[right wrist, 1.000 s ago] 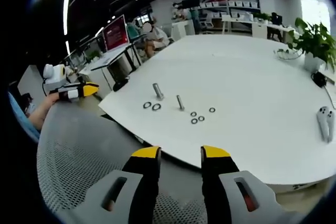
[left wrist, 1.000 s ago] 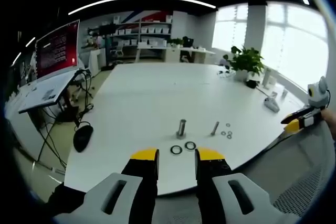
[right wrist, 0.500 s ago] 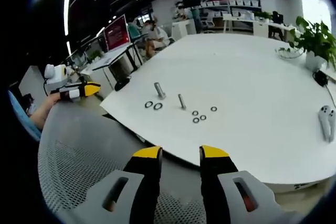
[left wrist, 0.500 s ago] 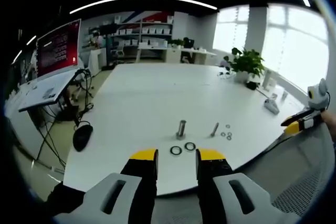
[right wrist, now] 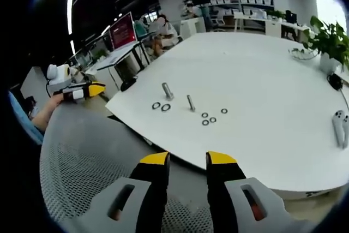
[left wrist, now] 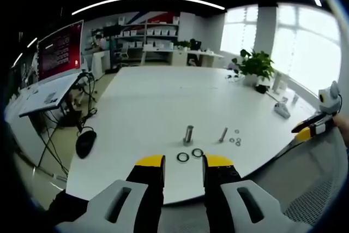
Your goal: Place the washer onto the threaded stud by aligning its center hole with the stud, sliding it down to the base, and recovering from edge contact or off-axis alignment until the washer reaches the visible bottom stop.
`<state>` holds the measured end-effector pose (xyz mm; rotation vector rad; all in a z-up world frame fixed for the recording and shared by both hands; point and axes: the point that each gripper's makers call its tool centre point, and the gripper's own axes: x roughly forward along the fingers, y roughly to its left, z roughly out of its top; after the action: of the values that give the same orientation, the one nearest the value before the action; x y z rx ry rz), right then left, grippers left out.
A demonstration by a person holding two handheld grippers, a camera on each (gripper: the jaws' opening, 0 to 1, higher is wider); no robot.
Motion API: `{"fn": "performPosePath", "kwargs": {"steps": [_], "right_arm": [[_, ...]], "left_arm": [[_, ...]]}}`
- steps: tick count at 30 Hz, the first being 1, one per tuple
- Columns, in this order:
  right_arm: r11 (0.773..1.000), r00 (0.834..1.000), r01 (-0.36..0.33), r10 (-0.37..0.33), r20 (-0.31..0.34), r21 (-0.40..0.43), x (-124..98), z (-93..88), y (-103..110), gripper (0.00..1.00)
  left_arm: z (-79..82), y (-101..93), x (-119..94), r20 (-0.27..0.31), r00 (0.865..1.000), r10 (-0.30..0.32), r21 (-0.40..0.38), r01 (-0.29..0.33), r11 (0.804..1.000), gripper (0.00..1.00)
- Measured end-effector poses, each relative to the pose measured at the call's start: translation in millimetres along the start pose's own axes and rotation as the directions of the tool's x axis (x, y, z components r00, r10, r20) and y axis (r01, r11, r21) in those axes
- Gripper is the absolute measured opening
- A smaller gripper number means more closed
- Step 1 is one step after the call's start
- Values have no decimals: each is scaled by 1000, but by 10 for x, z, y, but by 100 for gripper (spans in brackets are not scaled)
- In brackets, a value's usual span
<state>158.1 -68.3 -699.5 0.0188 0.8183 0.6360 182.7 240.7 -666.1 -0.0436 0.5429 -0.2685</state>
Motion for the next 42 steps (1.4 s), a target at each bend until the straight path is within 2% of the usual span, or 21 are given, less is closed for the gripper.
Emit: {"fn": "performPosePath", "kwargs": {"steps": [5, 7, 8, 11, 12, 14, 16, 18, 22, 24, 26, 27, 29, 30, 31, 33, 34, 35, 37, 42], "right_arm": [[1000, 999, -25, 25, -24, -12, 11, -15, 40, 29], [996, 995, -81, 78, -56, -44, 17, -40, 108, 30], [996, 996, -80, 78, -49, -41, 20, -25, 103, 30], [983, 989, -148, 146, -26, -112, 9, 64, 179, 30], [982, 989, -145, 143, -24, -123, 5, 91, 164, 29], [970, 988, -154, 151, -33, -187, 4, 165, 132, 29], [963, 986, -169, 165, -36, -211, 23, 256, 95, 29], [947, 979, -202, 190, -73, -249, 67, 314, 69, 29], [910, 973, -212, 162, -165, -356, 283, 360, -101, 29], [875, 960, -252, 170, -225, -413, 423, 332, -130, 28], [863, 942, -288, 177, -284, -415, 546, 278, -158, 26], [862, 939, -290, 172, -297, -416, 599, 267, -183, 26], [846, 932, -291, 144, -333, -447, 694, 231, -252, 26], [836, 926, -275, 96, -366, -475, 762, 191, -338, 26], [814, 916, -278, 64, -397, -511, 797, 159, -392, 26], [760, 899, -314, 45, -436, -569, 899, 103, -419, 26], [754, 892, -322, 40, -450, -572, 940, 83, -434, 25], [762, 882, -330, 39, -469, -557, 1002, 51, -457, 25], [764, 867, -346, 38, -496, -545, 1087, 38, -485, 25], [743, 859, -371, 47, -510, -557, 1301, 107, -448, 23]], "left_arm": [[8, 3, 7, 1, 1000, -3, 5, 3, 1000, 26], [22, 2, 5, 8, 1000, -4, 6, 4, 1000, 26], [21, 1, 3, 7, 1000, -4, 6, 4, 1000, 26], [21, 1, 6, 5, 1000, -4, 10, 4, 1000, 26], [21, -1, 10, 3, 1000, -4, 14, 4, 1000, 26], [25, -1, 13, 3, 1000, -3, 23, 3, 1000, 26], [36, -1, 12, 10, 1000, -4, 24, 4, 1000, 26], [33, -7, 12, 10, 1000, -9, 23, 9, 1000, 26], [38, -12, 11, 12, 1000, -11, 27, 11, 1000, 25], [43, -7, 10, 16, 1000, -9, 25, 9, 1000, 25], [51, 3, 7, 22, 1000, -4, 18, 3, 1000, 25], [54, 6, 6, 25, 1000, -2, 16, 2, 1000, 25], [50, 7, 6, 22, 1000, -1, 13, 1, 1000, 25], [47, 8, 8, 20, 1000, -2, 16, 1, 1000, 25], [47, 7, 7, 20, 1000, -2, 16, 2, 1000, 25], [50, 3, 4, 23, 1000, -4, 14, 4, 1000, 24], [50, 4, 3, 23, 1000, -4, 13, 4, 1000, 24], [48, 6, 3, 22, 1000, -4, 12, 4, 1000, 24], [44, 9, 3, 20, 1000, -2, 10, 2, 1000, 24], [37, 3, 2, 17, 1000, -4, 9, 4, 1000, 24]]}}
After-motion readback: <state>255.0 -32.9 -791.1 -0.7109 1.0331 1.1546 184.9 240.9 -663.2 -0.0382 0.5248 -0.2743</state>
